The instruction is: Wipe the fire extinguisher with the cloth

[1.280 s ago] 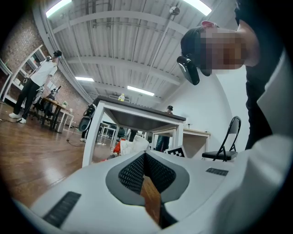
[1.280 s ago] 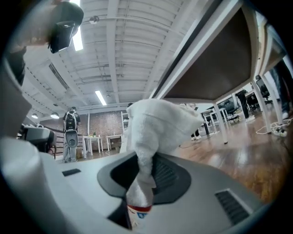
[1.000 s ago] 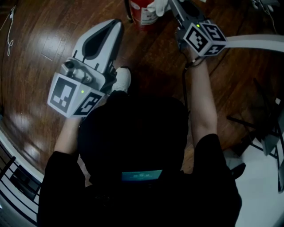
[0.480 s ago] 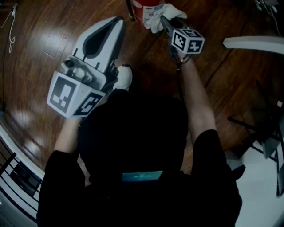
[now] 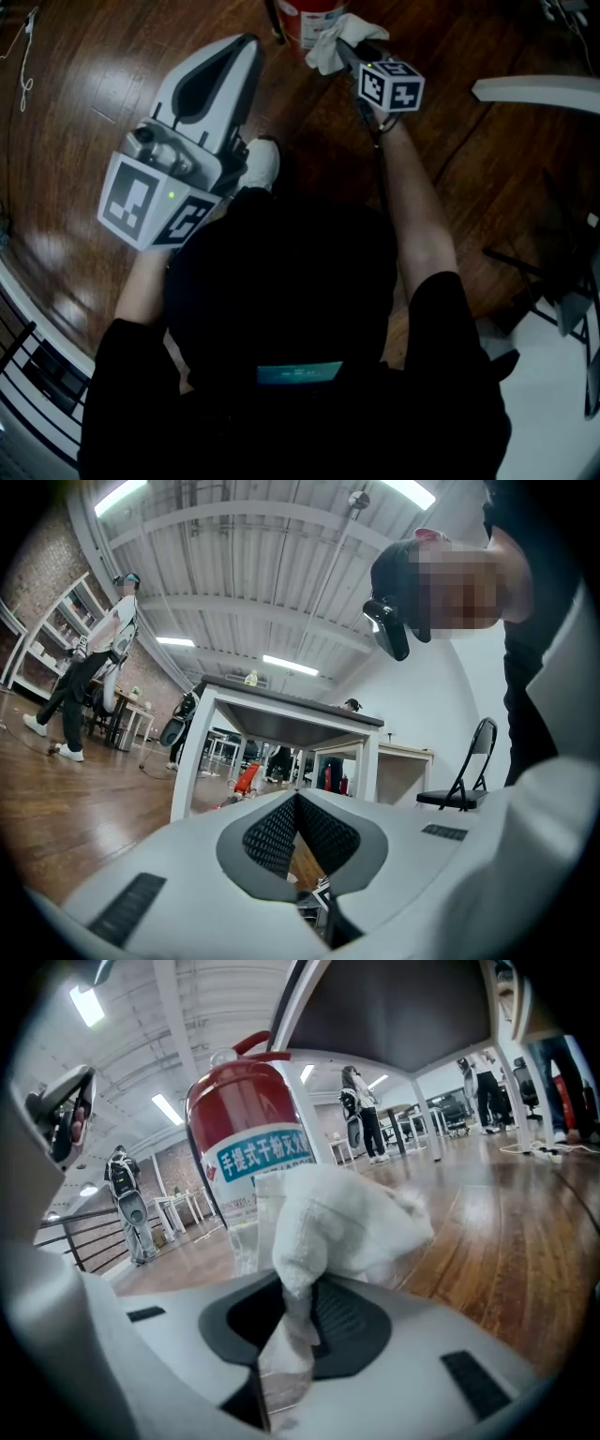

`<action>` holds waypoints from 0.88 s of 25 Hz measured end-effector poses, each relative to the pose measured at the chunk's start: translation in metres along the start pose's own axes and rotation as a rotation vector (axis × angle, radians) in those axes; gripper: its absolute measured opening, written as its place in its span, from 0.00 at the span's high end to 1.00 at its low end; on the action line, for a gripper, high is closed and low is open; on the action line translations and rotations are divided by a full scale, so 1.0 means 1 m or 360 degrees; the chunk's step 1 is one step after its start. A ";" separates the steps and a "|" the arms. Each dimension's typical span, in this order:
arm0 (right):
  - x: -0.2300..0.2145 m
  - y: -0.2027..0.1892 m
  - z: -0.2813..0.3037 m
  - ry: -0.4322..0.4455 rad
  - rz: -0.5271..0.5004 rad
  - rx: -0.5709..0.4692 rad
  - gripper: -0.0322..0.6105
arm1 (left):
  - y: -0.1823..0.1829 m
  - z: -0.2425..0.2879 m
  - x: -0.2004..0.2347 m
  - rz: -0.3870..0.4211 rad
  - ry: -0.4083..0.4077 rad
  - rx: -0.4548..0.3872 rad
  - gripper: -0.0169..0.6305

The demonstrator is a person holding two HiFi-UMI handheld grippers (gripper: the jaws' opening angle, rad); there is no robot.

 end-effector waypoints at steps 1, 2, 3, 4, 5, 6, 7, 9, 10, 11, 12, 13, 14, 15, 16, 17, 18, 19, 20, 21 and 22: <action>0.002 0.003 -0.003 0.0011 -0.0002 -0.0014 0.80 | 0.000 0.000 0.000 0.0002 0.0000 0.0003 0.98; 0.004 0.007 -0.006 0.0023 -0.0005 -0.0034 0.80 | 0.000 0.000 0.000 0.0003 0.0000 0.0005 0.98; 0.007 0.013 -0.010 0.0034 -0.0006 -0.0063 0.80 | 0.000 0.000 0.000 0.0003 -0.0001 0.0005 0.98; 0.009 0.021 -0.015 0.0045 -0.0006 -0.0101 0.80 | 0.000 0.000 0.000 0.0003 -0.0002 0.0004 0.98; 0.010 0.030 -0.021 0.0054 -0.0004 -0.0147 0.80 | 0.000 0.000 -0.001 0.0004 -0.0004 0.0001 0.98; 0.011 0.042 -0.029 0.0060 -0.0003 -0.0199 0.80 | 0.001 -0.001 -0.001 0.0005 -0.0005 -0.0001 0.98; 0.012 0.055 -0.037 0.0065 -0.0002 -0.0256 0.80 | 0.001 -0.001 -0.001 0.0007 -0.0005 -0.0002 0.98; 0.013 0.087 -0.056 0.0082 0.0005 -0.0387 0.80 | 0.001 -0.001 -0.001 0.0008 -0.0003 -0.0004 0.98; 0.016 0.104 -0.066 0.0098 0.0007 -0.0454 0.80 | 0.001 -0.001 -0.002 0.0008 -0.0004 -0.0006 0.98; 0.019 0.121 -0.077 0.0118 0.0005 -0.0516 0.80 | 0.002 -0.001 -0.003 0.0007 -0.0006 -0.0009 0.98; 0.024 0.136 -0.087 0.0143 0.0000 -0.0571 0.80 | 0.002 -0.001 -0.004 0.0007 -0.0008 -0.0013 0.98; 0.030 0.150 -0.097 0.0172 -0.0005 -0.0621 0.80 | 0.003 -0.001 -0.005 0.0007 -0.0011 -0.0017 0.98; 0.037 0.163 -0.106 0.0202 -0.0009 -0.0669 0.80 | 0.003 -0.001 -0.006 0.0007 -0.0014 -0.0020 0.98; 0.044 0.176 -0.114 0.0232 -0.0012 -0.0716 0.80 | 0.004 -0.002 -0.006 0.0008 -0.0016 -0.0022 0.98; 0.051 0.189 -0.122 0.0261 -0.0015 -0.0760 0.80 | 0.004 -0.002 -0.007 0.0008 -0.0018 -0.0022 0.98; 0.058 0.200 -0.129 0.0288 -0.0025 -0.0798 0.80 | 0.004 -0.002 -0.007 0.0008 -0.0019 -0.0021 0.98; 0.065 0.211 -0.134 0.0311 -0.0046 -0.0828 0.80 | 0.003 -0.002 -0.007 0.0008 -0.0020 -0.0019 0.98; 0.073 0.221 -0.139 0.0331 -0.0080 -0.0850 0.80 | 0.003 -0.003 -0.007 0.0007 -0.0022 -0.0017 0.98; 0.080 0.230 -0.143 0.0352 -0.0117 -0.0866 0.80 | 0.002 -0.003 -0.008 0.0004 -0.0025 -0.0015 0.98; 0.088 0.238 -0.146 0.0376 -0.0148 -0.0876 0.80 | 0.002 -0.003 -0.008 -0.0001 -0.0029 -0.0014 0.98; 0.094 0.246 -0.145 0.0400 -0.0165 -0.0877 0.80 | 0.001 -0.002 -0.008 -0.0006 -0.0033 -0.0013 0.98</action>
Point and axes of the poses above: the fingertips, and each gripper's own axes: z forward along the fingers, x to its left, y out of its top, the point moved 1 cm from there along -z, backward along the fingers, and after that the axes turned 15 degrees about z, right-handed, at the moved point
